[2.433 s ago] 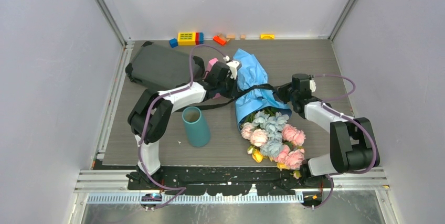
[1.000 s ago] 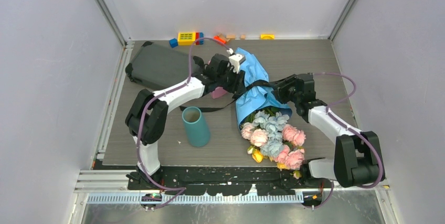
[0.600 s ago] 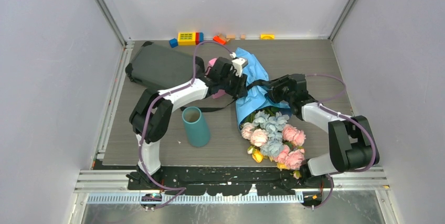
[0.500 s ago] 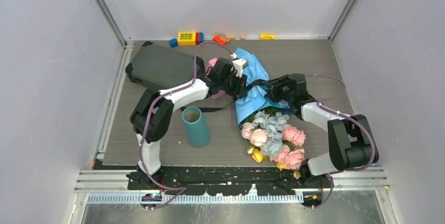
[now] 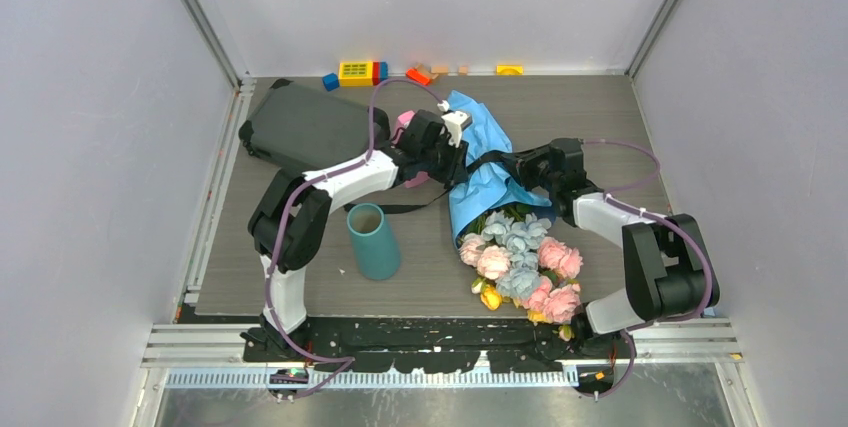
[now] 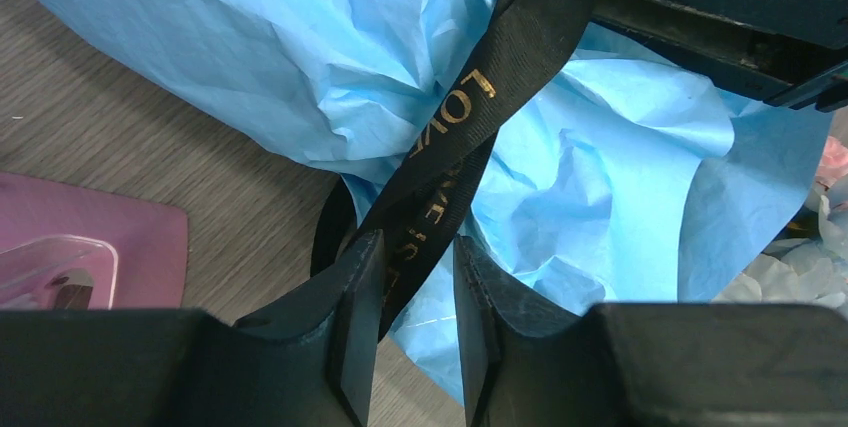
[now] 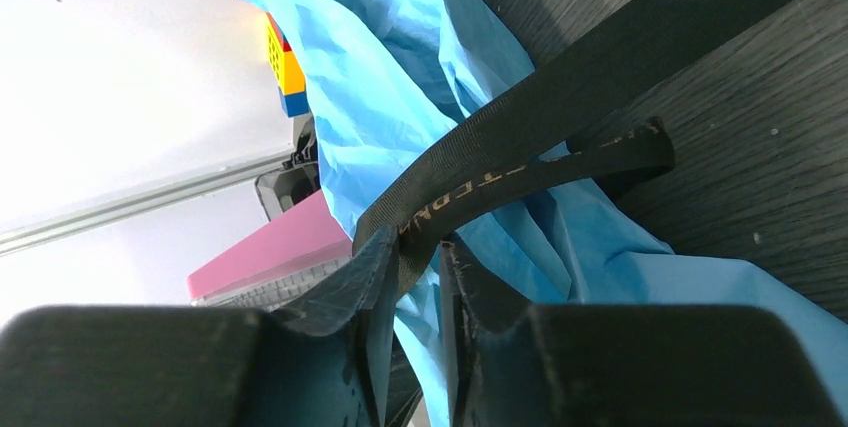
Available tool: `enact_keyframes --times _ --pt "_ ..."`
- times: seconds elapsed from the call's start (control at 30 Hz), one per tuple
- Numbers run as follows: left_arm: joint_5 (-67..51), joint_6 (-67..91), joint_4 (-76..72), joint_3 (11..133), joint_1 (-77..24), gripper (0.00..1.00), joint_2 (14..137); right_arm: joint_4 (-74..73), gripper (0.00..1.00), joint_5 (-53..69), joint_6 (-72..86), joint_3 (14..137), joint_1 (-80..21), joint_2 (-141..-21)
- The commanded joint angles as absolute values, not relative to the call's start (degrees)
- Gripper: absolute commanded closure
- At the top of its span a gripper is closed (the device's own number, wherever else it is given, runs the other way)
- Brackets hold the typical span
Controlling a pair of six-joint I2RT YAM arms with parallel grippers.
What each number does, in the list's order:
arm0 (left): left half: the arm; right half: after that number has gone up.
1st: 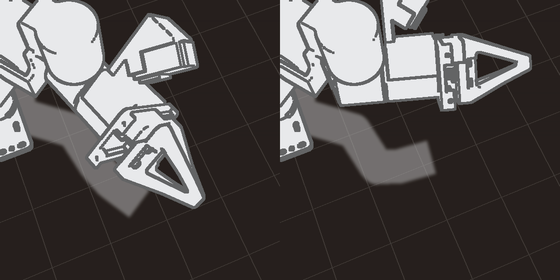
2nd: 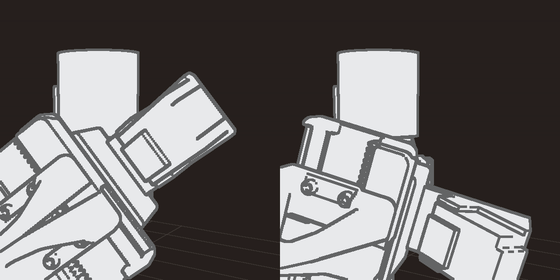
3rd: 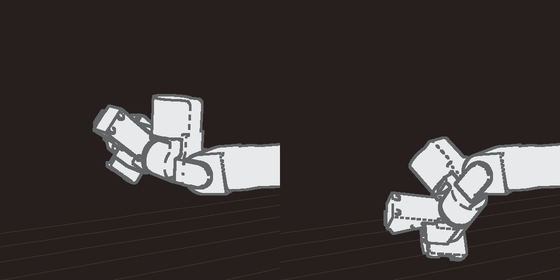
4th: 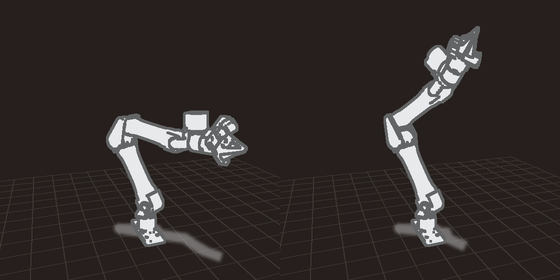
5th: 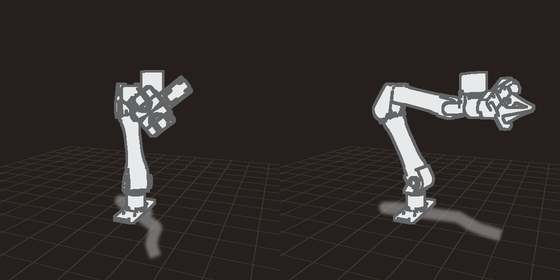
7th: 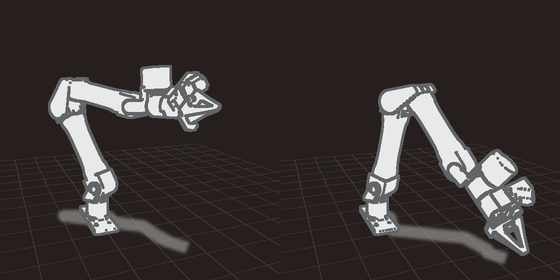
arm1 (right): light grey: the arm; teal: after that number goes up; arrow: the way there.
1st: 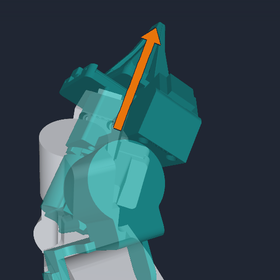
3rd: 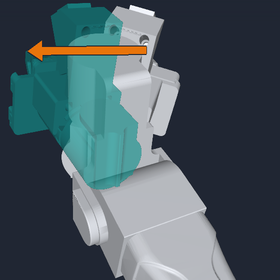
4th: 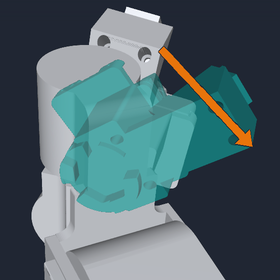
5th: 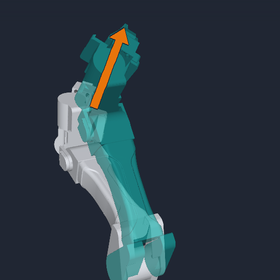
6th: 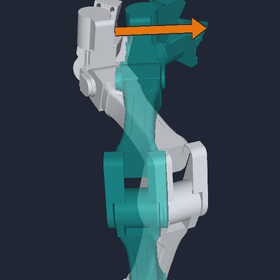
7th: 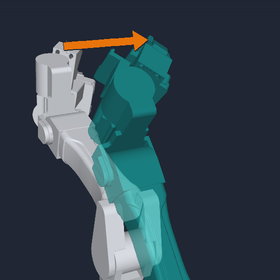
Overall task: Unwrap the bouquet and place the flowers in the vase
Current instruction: Untie the ribbon from the wrapping paper.
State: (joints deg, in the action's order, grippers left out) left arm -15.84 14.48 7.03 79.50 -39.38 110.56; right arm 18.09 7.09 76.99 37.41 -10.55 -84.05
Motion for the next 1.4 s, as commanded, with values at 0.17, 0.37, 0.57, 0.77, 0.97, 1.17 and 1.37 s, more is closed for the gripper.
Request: enact_keyframes --times 0.17,0.37,0.57,0.77,0.97,1.17,1.37 --pt "-9.7 9.2 6.2 80.4 -41.3 0.66 109.8 18.2 0.95 4.0 77.4 40.4 -10.9 -83.5" --pt "-9.5 9.6 5.7 79.8 -41.7 0.95 109.7 17.1 1.0 2.6 76.9 40.0 -10.9 -82.3" --pt "-5.1 11.0 5.6 77.7 -41.7 1.0 107.7 14.6 1.0 -6.0 77.8 36.0 -10.3 -77.3" --pt "-1.8 13.4 5.8 73.9 -40.9 1.0 105.2 9.9 1.0 -12.2 76.1 33.3 -8.7 -72.5" --pt "2.1 14.6 5.8 70.5 -40.4 1.0 103.2 9.1 1.0 -13.1 75.0 30.8 -7.0 -72.6" --pt "2.5 15.9 5.6 68.6 -40.1 1.0 102.1 9.0 1.0 -13.9 74.1 29.2 -6.2 -73.1" --pt "2.4 16.4 6.6 68.1 -40.0 0.97 101.3 6.3 0.87 -13.6 71.3 29.6 -4.8 -72.5"
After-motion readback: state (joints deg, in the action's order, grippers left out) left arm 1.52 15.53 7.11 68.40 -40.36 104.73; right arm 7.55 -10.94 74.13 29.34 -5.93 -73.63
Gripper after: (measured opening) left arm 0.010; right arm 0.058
